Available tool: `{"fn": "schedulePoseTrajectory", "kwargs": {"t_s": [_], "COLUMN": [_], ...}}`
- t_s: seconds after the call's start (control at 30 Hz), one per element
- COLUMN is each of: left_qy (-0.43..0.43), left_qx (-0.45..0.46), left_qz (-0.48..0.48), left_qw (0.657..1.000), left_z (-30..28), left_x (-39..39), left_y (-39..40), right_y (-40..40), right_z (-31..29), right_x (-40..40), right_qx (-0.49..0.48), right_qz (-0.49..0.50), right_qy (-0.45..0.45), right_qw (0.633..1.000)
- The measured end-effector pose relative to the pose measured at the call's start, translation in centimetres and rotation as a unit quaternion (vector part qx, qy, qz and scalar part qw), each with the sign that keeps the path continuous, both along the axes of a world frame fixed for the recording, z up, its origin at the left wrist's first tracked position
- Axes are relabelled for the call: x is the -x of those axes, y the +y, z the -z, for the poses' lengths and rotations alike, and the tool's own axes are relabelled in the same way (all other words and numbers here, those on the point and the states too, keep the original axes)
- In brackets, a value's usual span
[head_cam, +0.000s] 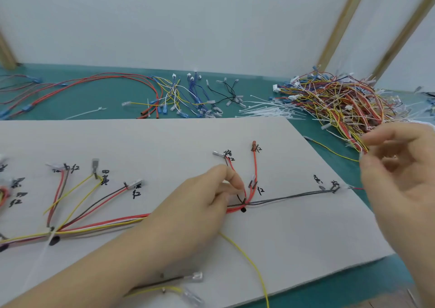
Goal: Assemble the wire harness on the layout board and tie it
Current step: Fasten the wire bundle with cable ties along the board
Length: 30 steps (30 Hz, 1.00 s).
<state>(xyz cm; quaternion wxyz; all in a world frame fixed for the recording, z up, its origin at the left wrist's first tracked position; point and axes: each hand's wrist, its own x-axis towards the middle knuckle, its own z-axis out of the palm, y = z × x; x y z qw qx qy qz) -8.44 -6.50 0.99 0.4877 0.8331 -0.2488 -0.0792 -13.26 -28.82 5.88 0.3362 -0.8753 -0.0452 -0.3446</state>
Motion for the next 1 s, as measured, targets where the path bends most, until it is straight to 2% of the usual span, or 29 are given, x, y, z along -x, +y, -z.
{"fn": "schedulePoseTrajectory", "kwargs": {"t_s": [0.07,0.13,0.2,0.3,0.4,0.5,0.57,0.67,0.77,0.83,1.0], "left_qy": [0.074,0.107,0.133,0.154,0.129,0.086,0.085,0.054,-0.029,-0.073,-0.114], "left_qx": [0.091,0.184,0.256,0.303,0.276,0.198,0.137,0.051,-0.015,-0.026,-0.016], "left_qz": [-0.027,-0.039,-0.043,-0.043,-0.027,0.016,0.066,0.11,0.091,0.081,0.073], "left_qw": [0.993,0.976,0.957,0.939,0.952,0.976,0.985,0.991,0.995,0.994,0.991], "left_z": [-0.4,-1.1,-1.8,-2.2,-2.4,-2.1,-1.7,-1.3,-0.9,-0.8,-0.7], "left_x": [-0.4,-0.7,-0.9,-1.1,-1.0,-0.8,-0.6,-0.4,-0.4,-0.3,0.1], "left_y": [0.2,0.4,0.8,1.2,1.2,0.9,0.7,0.4,0.3,0.0,-0.6], "right_y": [3.5,6.0,6.7,7.2,6.6,4.9,3.1,-0.6,-4.2,-6.4,-7.7], "right_z": [0.7,2.0,3.0,2.6,2.1,1.3,0.7,0.1,-1.0,-1.0,0.8], "right_x": [1.5,2.3,2.3,2.1,1.9,1.1,0.5,-0.5,-1.2,-1.6,-2.4], "right_qx": [0.073,0.18,0.251,0.268,0.259,0.104,0.024,0.031,0.019,-0.031,-0.123], "right_qz": [-0.09,-0.134,-0.15,-0.148,-0.13,-0.149,-0.171,-0.158,-0.111,-0.076,-0.047], "right_qy": [0.119,0.242,0.288,0.332,0.321,0.343,0.384,0.396,0.404,0.395,0.376], "right_qw": [0.986,0.944,0.912,0.892,0.902,0.922,0.907,0.904,0.908,0.915,0.917]}}
